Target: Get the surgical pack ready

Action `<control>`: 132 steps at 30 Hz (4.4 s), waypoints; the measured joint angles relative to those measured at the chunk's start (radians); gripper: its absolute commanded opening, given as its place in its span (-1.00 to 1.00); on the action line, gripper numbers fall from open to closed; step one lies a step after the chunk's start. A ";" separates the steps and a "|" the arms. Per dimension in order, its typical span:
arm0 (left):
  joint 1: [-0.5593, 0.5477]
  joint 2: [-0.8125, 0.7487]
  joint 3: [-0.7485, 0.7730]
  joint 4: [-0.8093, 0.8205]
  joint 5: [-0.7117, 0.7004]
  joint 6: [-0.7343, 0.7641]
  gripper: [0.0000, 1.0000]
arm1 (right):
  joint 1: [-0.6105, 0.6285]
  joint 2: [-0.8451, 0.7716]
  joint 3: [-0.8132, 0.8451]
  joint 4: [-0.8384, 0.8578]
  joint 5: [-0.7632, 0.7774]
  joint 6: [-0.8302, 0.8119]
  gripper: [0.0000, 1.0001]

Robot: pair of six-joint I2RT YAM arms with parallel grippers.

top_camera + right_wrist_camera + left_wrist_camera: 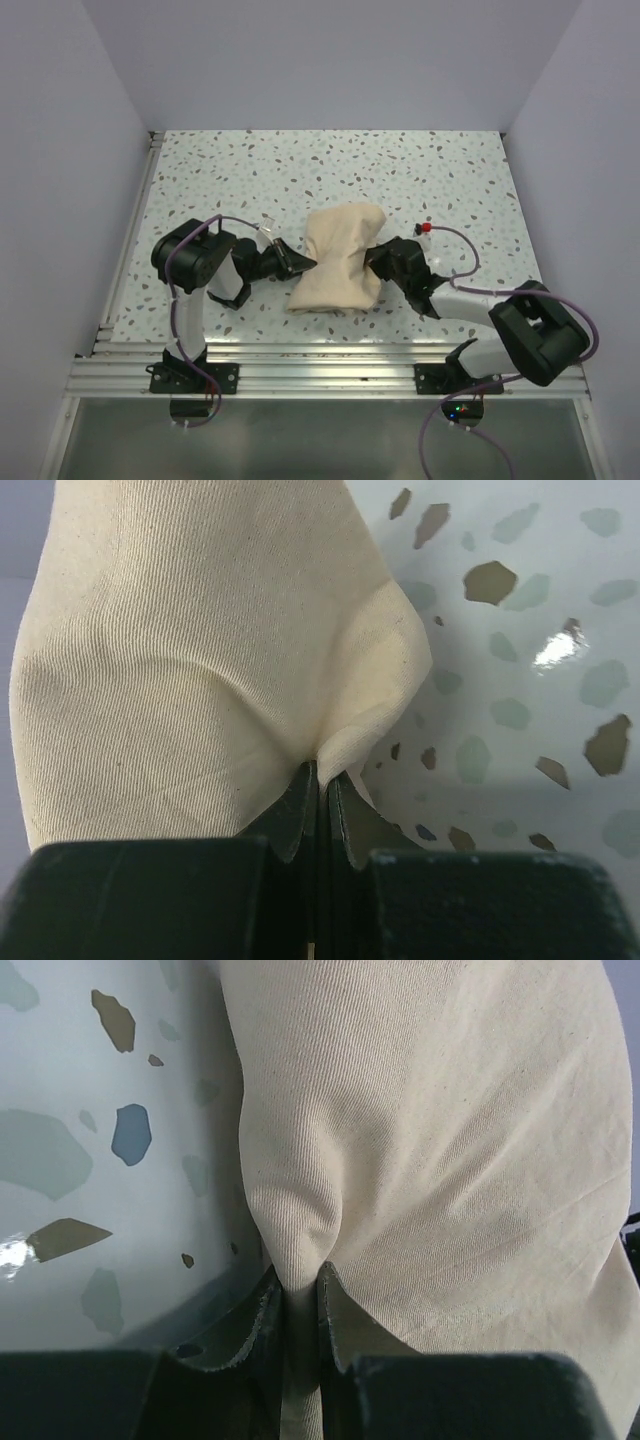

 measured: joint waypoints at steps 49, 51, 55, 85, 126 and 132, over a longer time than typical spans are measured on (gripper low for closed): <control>0.035 0.041 0.040 -0.024 0.037 0.007 -1.00 | 0.250 0.042 0.042 0.027 0.260 -0.214 -0.34; 0.033 0.041 0.040 -0.024 0.037 0.007 -1.00 | 0.248 0.004 0.037 -0.003 0.259 -0.223 -0.41; 0.031 0.041 0.043 -0.024 0.038 0.008 -1.00 | 0.239 -0.026 0.024 -0.031 0.251 -0.240 -0.54; 0.028 0.043 0.049 -0.027 0.042 0.011 -1.00 | 0.119 -0.698 0.100 -0.642 -0.140 -0.603 0.15; 0.026 0.045 0.053 -0.023 0.048 0.025 -1.00 | 0.278 -0.356 0.166 -0.510 -0.404 -0.635 -0.18; 0.024 0.046 0.053 -0.021 0.049 0.026 -1.00 | 0.283 -0.441 0.169 -0.649 -0.280 -0.631 0.24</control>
